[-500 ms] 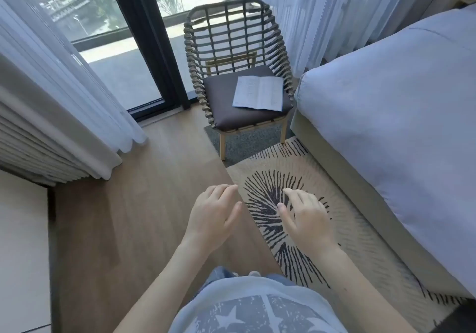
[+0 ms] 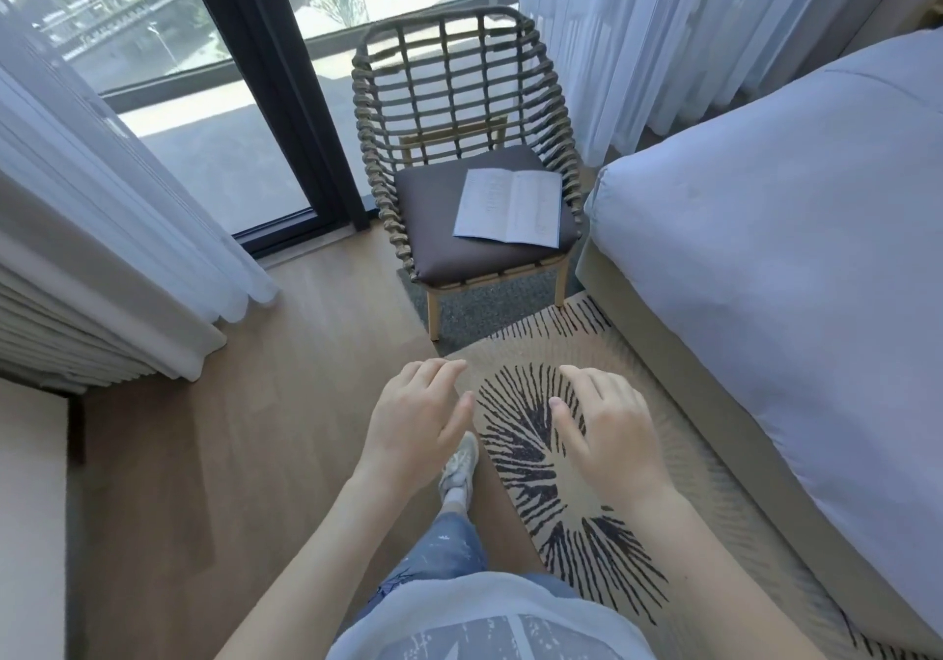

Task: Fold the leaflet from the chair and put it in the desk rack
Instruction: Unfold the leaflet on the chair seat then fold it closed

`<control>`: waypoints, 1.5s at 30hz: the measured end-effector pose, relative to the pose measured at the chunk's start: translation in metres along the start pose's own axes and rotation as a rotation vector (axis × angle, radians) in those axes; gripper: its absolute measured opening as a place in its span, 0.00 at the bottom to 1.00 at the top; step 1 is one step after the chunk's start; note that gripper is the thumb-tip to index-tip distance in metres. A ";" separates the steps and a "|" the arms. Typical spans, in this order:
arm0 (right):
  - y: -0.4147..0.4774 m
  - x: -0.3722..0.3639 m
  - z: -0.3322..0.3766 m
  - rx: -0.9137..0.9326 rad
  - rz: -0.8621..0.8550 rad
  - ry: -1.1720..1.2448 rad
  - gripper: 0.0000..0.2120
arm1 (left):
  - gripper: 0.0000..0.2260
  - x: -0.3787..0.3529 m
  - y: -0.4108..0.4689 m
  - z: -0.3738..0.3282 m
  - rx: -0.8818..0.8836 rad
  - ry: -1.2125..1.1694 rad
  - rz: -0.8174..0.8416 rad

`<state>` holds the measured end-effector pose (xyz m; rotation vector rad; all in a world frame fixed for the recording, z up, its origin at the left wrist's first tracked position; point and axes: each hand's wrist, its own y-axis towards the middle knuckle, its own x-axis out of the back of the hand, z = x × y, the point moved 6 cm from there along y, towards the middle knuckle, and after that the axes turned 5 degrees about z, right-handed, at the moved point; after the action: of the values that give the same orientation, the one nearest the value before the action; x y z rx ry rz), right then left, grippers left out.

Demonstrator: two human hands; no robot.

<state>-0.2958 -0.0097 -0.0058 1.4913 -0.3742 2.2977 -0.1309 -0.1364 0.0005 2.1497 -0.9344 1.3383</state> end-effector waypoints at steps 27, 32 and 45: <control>0.473 0.024 -0.056 -0.088 -0.039 -0.027 0.19 | 0.15 0.034 0.468 0.123 -0.041 0.018 0.091; 0.542 0.023 -0.092 -0.058 0.021 -0.033 0.18 | 0.14 0.013 0.530 0.123 0.021 0.007 0.126; 0.689 0.025 -0.151 0.070 0.023 -0.036 0.15 | 0.14 -0.020 0.673 0.128 0.080 -0.004 0.157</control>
<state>-0.7357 -0.5588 -0.0566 1.5719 -0.3254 2.3261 -0.5555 -0.6706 -0.0636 2.1767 -1.0873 1.4693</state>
